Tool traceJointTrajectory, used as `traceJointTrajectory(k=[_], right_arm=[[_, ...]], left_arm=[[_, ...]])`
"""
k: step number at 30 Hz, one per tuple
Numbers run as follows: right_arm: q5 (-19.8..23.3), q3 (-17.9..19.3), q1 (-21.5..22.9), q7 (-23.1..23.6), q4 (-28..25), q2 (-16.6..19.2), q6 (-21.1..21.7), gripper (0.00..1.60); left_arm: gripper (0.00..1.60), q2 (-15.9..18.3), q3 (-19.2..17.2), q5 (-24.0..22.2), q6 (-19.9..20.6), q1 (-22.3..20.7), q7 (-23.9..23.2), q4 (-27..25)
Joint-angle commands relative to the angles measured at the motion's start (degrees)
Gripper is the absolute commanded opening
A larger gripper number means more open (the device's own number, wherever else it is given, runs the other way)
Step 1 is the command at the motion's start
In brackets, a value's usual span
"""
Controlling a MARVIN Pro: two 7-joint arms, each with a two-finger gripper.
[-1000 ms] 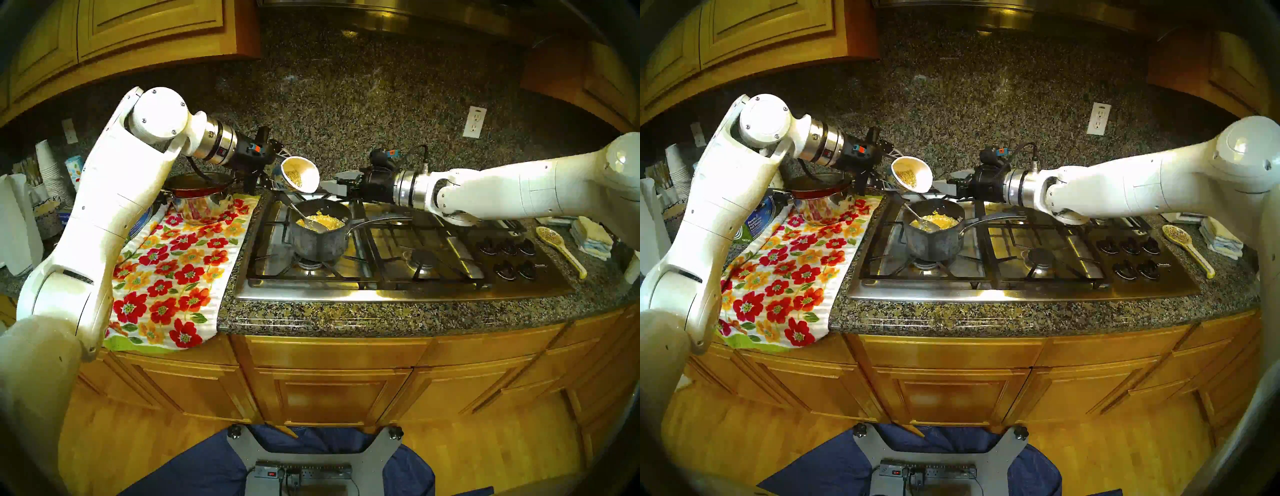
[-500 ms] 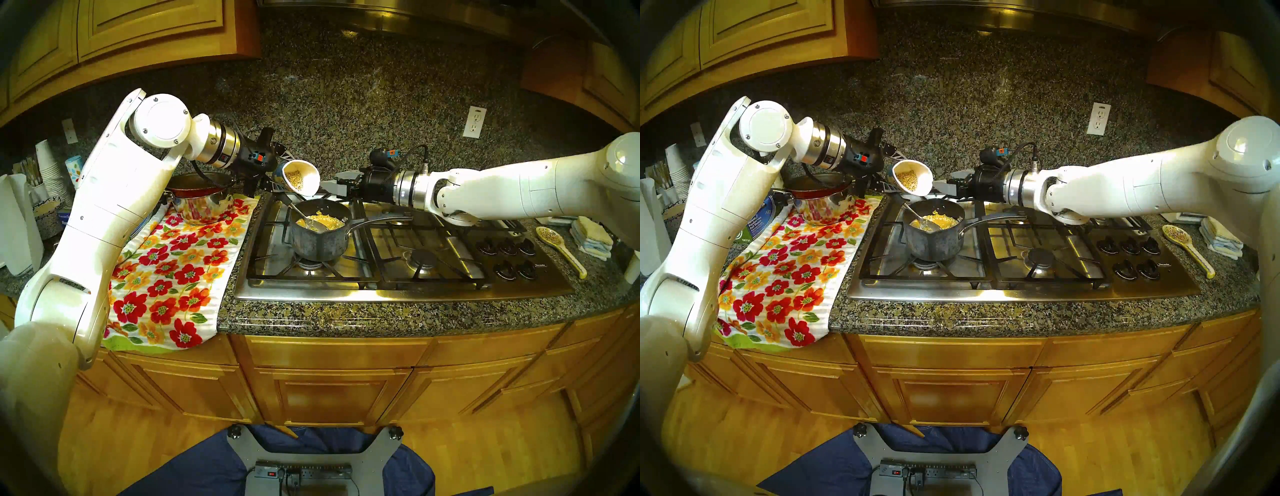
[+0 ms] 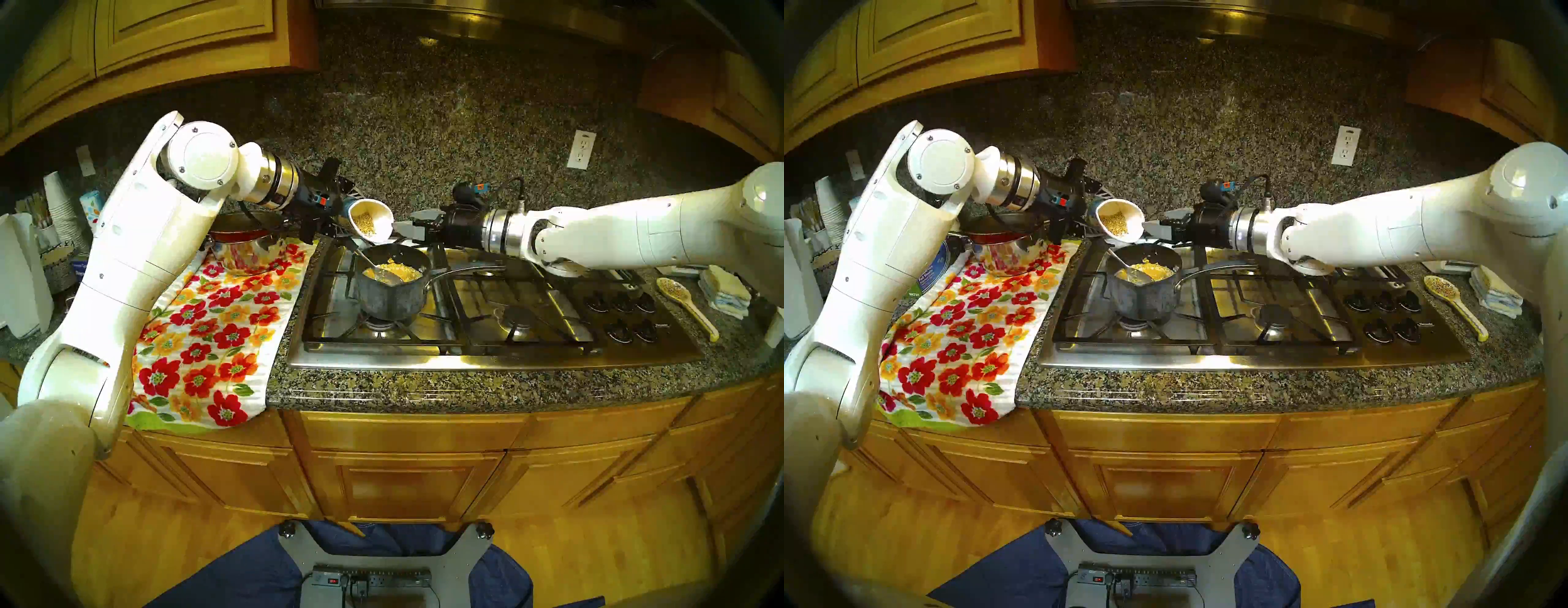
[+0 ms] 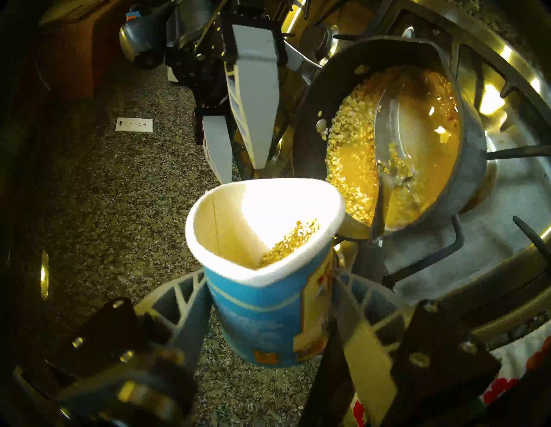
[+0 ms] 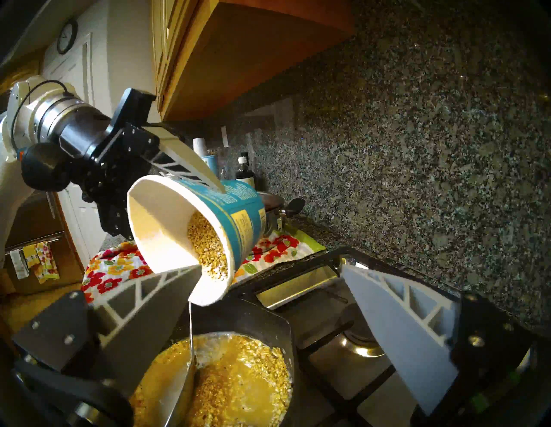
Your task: Pour oats into pot and stir with a spoon
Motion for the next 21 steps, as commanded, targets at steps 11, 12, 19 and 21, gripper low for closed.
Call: traceJointTrajectory(k=[11, 12, 19, 21], right_arm=[[0.16, 1.18, 2.16, 0.14, 0.44, -0.02, -0.33, 1.6], [0.16, 1.18, 2.16, 0.14, 0.44, -0.02, -0.33, 1.6], [0.16, 1.18, 2.16, 0.14, 0.44, -0.01, -0.33, 1.6], [0.16, 1.18, 2.16, 0.14, 0.44, -0.01, -0.33, 1.6]], left_arm=[[0.72, -0.29, -0.55, 3.4, -0.28, -1.58, 1.74, -4.05], [0.72, -0.26, -0.6, 3.44, -0.23, -1.53, 1.72, -4.27], [0.72, -0.17, -0.87, 4.71, -0.8, -1.15, 2.18, -5.21], [0.72, -0.04, -0.81, 5.47, -1.49, -1.09, 2.62, -5.41]])
